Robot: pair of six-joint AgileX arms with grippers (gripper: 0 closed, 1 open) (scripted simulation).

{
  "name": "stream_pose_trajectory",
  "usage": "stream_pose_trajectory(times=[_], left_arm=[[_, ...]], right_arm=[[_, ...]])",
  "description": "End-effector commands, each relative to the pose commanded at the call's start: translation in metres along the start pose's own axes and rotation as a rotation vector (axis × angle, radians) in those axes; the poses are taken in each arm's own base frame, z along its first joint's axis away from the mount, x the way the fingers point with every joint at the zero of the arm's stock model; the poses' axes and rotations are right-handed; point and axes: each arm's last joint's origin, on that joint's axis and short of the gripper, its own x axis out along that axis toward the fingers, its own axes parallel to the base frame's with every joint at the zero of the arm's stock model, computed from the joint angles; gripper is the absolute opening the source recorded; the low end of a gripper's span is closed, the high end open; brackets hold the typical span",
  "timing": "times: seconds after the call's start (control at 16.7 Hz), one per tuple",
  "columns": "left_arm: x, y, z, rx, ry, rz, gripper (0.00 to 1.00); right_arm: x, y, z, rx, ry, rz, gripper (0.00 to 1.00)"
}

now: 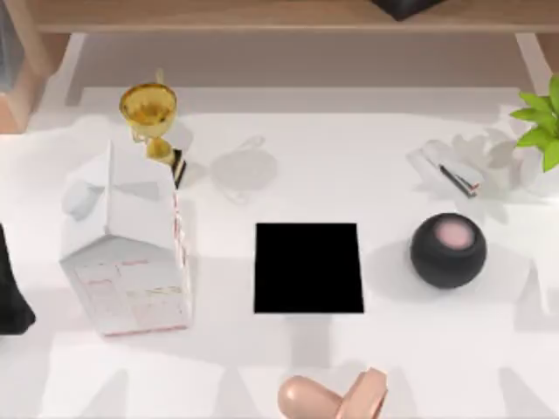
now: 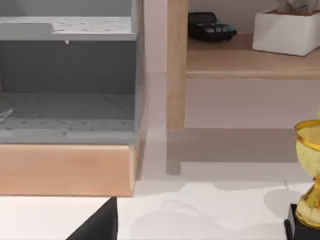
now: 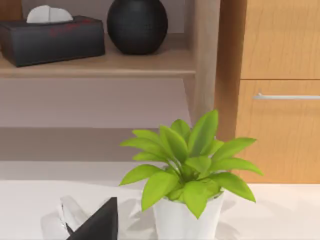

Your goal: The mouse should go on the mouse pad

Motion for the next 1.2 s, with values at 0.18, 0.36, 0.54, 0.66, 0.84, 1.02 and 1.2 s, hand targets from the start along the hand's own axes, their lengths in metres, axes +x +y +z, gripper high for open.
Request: stream_pose_trajectory(times=[0.18, 0.36, 0.54, 0.66, 0.84, 1.02, 1.2], left_arm=[[0.000, 0.000, 0.002, 0.001, 0.011, 0.003, 1.00], [0.002, 0.002, 0.016, 0.011, 0.100, 0.018, 1.00], [0.011, 0.005, 0.037, 0.022, 0.286, 0.037, 1.00], [0.025, 0.008, 0.047, 0.026, 0.469, 0.050, 1.00], [0.056, 0.016, 0.052, 0.020, 0.802, 0.062, 1.00], [0.091, 0.026, 0.049, 0.003, 1.111, 0.067, 1.00], [0.121, 0.036, 0.046, -0.018, 1.333, 0.067, 1.00]], right_arm=[[0.000, 0.000, 0.000, 0.000, 0.000, 0.000, 1.00], [0.000, 0.000, 0.000, 0.000, 0.000, 0.000, 1.00], [0.000, 0.000, 0.000, 0.000, 0.000, 0.000, 1.00], [0.000, 0.000, 0.000, 0.000, 0.000, 0.000, 1.00], [0.000, 0.000, 0.000, 0.000, 0.000, 0.000, 1.00], [0.000, 0.000, 0.000, 0.000, 0.000, 0.000, 1.00], [0.000, 0.000, 0.000, 0.000, 0.000, 0.000, 1.00]])
